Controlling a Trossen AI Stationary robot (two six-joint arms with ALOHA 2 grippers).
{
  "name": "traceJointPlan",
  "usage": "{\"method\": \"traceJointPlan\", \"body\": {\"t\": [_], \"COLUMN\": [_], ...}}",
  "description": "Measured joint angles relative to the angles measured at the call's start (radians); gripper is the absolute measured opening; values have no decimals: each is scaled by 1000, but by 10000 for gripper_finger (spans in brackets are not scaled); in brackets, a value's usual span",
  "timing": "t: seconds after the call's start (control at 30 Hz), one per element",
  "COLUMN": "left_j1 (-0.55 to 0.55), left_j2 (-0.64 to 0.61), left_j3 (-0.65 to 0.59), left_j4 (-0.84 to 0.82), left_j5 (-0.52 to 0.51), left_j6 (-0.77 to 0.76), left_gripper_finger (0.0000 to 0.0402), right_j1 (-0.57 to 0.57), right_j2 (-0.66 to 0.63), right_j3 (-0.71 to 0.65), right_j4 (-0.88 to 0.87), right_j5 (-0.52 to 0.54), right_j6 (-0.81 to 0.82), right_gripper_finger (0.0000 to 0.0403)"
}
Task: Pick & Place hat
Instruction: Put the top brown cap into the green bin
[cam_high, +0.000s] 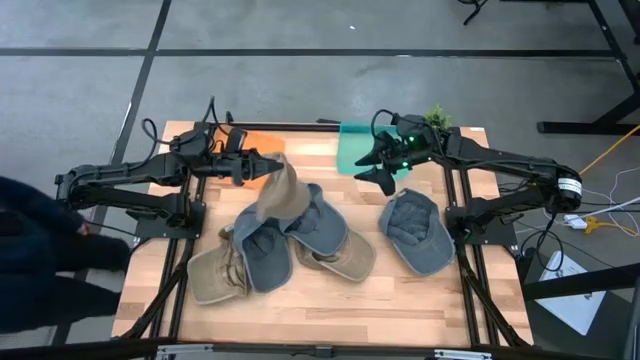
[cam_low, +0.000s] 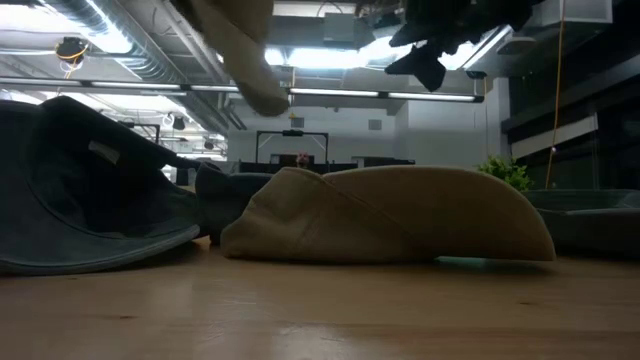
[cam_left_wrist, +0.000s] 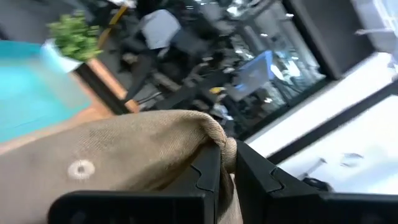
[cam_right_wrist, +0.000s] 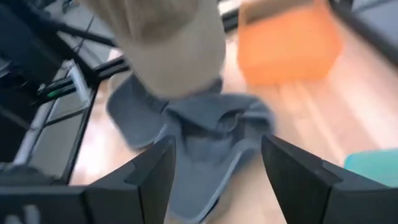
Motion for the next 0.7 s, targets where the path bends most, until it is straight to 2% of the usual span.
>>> {"method": "traceJointPlan", "body": {"t": [0.2,0.5,0.7], "left_j1": [0,0,0], "left_j2": [6,65,141], "left_j3": [0,0,0], "left_j4": [-51,-9,115], "left_j5": [-67,-134,-131], "left_j6": [-16,-29,-30], "left_gripper_finger": [25,25,25], "right_j1": [74,158,179], "right_j2": [0,52,144], "right_j3": [0,0,54], "right_j4": [177,457,479], "right_j5": [110,220,227], "right_j6": [-48,-92,-68], "right_gripper_finger": [236,236,236]}}
